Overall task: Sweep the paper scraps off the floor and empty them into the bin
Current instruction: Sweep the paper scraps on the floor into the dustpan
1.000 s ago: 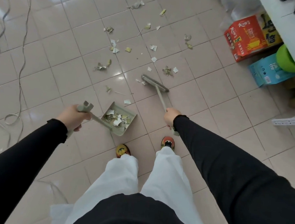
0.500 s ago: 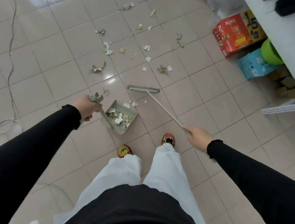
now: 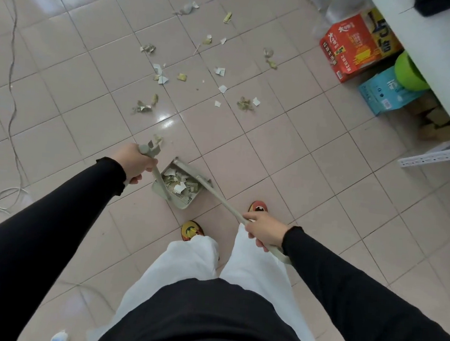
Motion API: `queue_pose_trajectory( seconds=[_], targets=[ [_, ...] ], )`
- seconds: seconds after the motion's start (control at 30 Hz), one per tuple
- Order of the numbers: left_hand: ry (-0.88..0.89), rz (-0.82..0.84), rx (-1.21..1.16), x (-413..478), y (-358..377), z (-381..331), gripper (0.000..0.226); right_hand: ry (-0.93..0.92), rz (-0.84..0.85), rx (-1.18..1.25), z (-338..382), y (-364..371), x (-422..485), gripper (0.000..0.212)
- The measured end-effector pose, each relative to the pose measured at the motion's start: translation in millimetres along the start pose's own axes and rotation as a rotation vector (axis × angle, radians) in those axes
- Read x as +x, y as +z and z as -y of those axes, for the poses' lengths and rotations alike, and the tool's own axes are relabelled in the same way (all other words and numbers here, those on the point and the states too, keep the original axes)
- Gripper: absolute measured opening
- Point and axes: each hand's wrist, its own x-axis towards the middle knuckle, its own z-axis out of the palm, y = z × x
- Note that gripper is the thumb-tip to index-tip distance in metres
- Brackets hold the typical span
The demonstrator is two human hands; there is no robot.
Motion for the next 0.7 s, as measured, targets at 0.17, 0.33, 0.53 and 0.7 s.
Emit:
queue_pose_trajectory(
  seconds=[0.17,0.33,0.53,0.7],
  targets=[
    [0.002,-0.004,-0.014,-2,-3,8,0.025,-0.044,-0.053,0.067,-18,-10,-36,0.050],
    [-0.006,-0.015,-0.037,-7,-3,12,0.024,-0.022,-0.127,-0.165,12,4,0,0.050],
    [-0.009,-0.032,-0.014,-8,-4,26,0.018,-0.010,0.008,-0.028,0,0,-16,0.046],
    [-0.016,-0.074,-0.073,-10,-15,48,0.016,-0.035,-0.008,0.088,-8,-15,-37,0.053]
  ],
)
